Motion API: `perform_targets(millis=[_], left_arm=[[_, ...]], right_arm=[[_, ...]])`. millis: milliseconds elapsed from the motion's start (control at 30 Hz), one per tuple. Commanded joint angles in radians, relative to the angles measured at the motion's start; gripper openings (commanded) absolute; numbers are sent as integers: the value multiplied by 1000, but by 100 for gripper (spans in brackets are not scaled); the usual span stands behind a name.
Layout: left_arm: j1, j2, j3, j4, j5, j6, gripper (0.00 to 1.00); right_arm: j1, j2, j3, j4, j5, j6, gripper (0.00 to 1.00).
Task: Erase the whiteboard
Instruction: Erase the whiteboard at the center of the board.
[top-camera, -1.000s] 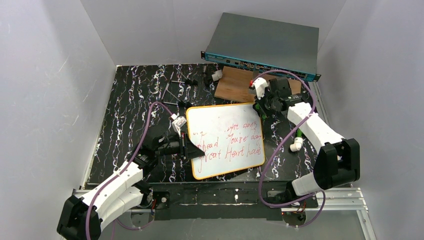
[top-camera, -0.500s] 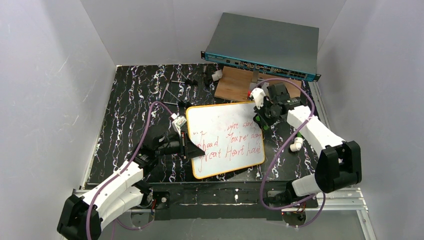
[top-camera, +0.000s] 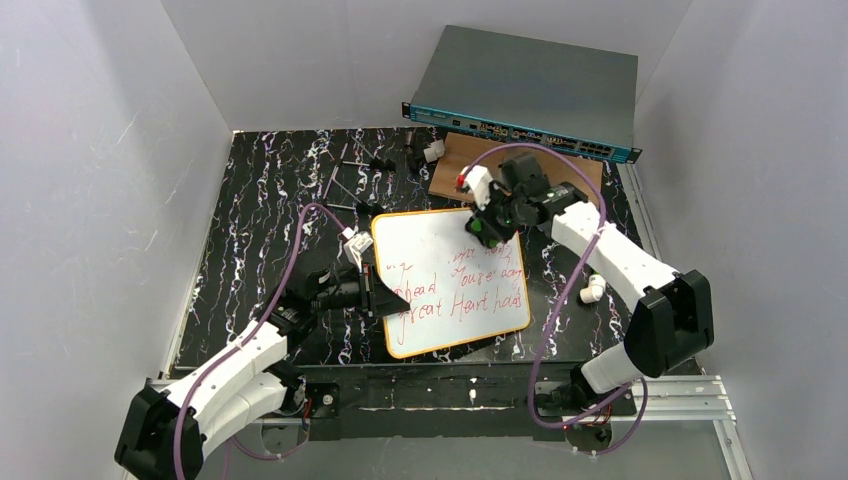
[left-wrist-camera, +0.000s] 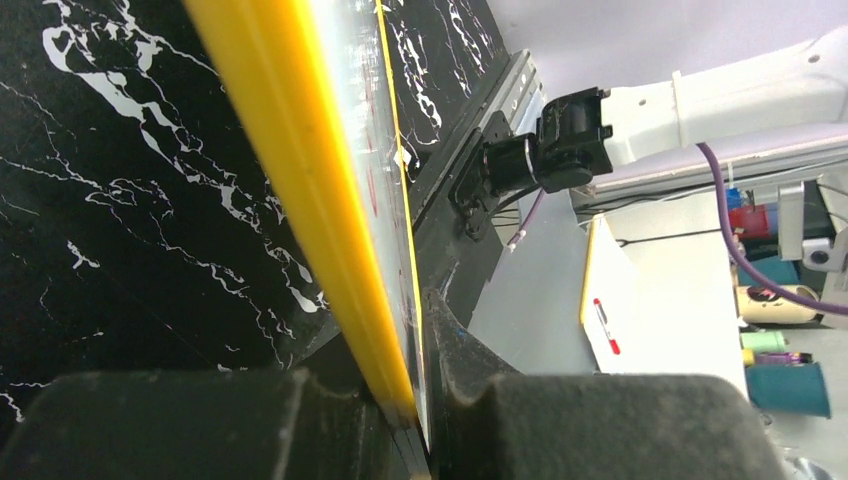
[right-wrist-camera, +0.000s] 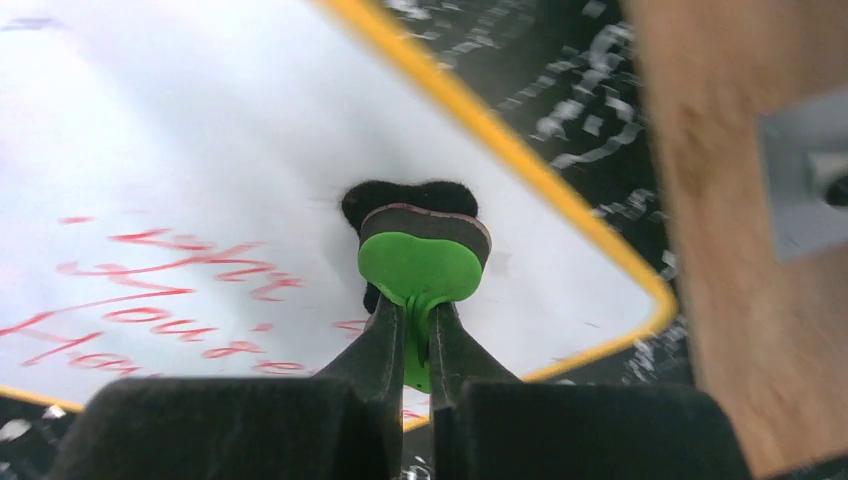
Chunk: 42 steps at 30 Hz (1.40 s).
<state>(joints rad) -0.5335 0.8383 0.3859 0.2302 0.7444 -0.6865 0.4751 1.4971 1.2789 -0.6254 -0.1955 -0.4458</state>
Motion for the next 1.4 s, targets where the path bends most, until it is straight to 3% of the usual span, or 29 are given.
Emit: perform_targets(millis=[0,167,367,533,700,900,1000,1133,1367], left_arm=[[-20,-14,48,224,142,70,0],[-20,-7,32,263,135,45,0],[-20,-3,27,267,139,37,0],[-20,45,37,328,156,4,0],[-20,69,26,387,146,-30,0],[-20,61,29,365,145,-28,0],[-20,51,25,370,144,-36,0],[-20,51,16,403,142,-58,0],[-20,45,26,370,140,-58,0]], right_arm=[[149,-26,-30,-4,-161,-1,1],[219,-4,19,-30,-154,1,1],[181,-24,-1,28,65,-43,1],[203,-12,115,-49,-35,-86,1],[356,39,224,-153,-86,-157,1],[501,34,197,-197,-105,-183,1],[513,6,161,-212,-97,-212,1],[502,-20,110,-129,67,-193,1],[477,48,238,-136,119,-144,1]])
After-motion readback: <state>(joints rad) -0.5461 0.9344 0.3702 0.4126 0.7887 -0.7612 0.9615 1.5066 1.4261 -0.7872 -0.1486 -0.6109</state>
